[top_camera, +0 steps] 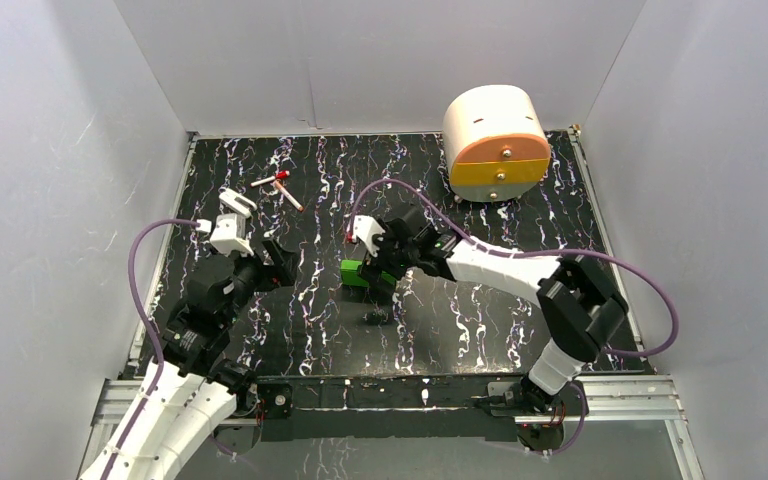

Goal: Fold the paper box

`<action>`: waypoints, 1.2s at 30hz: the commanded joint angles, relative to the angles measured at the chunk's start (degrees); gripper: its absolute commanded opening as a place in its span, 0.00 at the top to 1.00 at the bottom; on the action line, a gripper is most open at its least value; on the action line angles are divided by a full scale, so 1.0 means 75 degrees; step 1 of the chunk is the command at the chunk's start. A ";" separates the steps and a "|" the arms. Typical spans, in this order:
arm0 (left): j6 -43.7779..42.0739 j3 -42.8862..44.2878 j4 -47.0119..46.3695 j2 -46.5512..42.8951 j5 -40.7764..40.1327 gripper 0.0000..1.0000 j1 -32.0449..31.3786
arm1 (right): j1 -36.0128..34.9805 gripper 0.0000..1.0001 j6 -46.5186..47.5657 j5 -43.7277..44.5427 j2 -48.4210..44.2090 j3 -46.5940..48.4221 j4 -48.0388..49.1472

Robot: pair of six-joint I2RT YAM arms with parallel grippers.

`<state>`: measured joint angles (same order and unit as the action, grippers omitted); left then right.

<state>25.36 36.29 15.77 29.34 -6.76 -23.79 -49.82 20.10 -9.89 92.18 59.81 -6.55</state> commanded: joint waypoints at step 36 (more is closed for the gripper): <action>-0.0757 -0.0222 0.0754 -0.1109 -0.1332 0.19 0.0025 | -0.1772 0.49 0.4689 0.4839 0.1500 -0.0832 0.2715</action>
<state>20.16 35.09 21.28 21.82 -15.73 -23.73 -60.58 52.84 20.12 102.67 54.96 10.02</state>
